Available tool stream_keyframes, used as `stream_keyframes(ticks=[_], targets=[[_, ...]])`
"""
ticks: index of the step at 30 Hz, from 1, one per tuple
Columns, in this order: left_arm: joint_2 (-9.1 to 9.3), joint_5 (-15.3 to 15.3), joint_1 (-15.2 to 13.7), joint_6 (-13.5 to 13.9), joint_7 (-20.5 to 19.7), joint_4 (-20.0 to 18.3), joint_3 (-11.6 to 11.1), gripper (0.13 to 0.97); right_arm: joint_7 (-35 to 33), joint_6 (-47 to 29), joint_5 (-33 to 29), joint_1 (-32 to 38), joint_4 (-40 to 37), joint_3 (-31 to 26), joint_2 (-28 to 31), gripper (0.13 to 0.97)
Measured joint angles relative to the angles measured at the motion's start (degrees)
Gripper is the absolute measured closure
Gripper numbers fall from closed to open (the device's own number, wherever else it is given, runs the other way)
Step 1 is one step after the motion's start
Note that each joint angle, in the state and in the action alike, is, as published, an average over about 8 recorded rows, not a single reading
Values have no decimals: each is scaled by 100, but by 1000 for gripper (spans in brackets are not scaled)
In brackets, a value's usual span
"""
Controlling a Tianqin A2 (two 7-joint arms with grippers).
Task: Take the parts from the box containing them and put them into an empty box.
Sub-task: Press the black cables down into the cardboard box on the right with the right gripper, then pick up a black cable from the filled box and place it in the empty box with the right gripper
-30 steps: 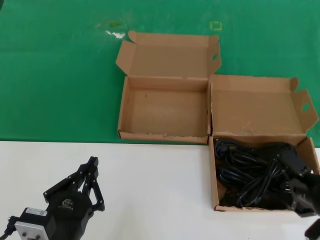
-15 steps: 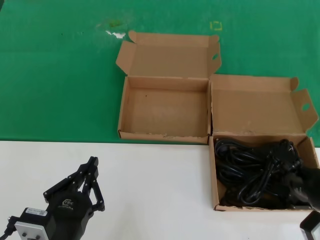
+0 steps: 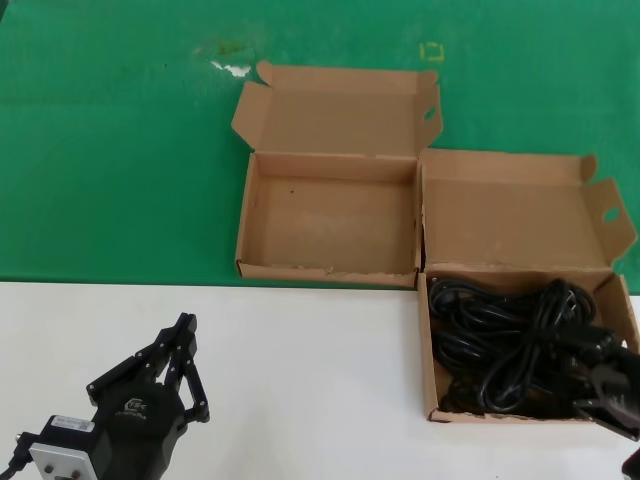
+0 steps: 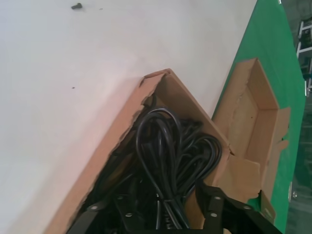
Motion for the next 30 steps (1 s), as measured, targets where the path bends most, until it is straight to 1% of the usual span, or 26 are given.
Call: stream_keyframes(ticks=[2,3,11,15,23,30], targets=[[0,0,0,0,0,0,0,936,33,2,-17,-23,16,1,20,629],[0,0,0,0,0,0,0,936,43,5,-24,-33,19,-1,25,629],[0,0,0,0,0,0,0,936,150,24,-115,-86,67,-25,26,797],[0,0,0,0,0,0,0,936,230,21,-178,-94,103,-33,22,797],[0,0,0,0,0,0,0,936,390,21,-311,-110,169,-39,4,899],[0,0,0,0,0,0,0,936,598,26,-416,-183,365,37,62,925]])
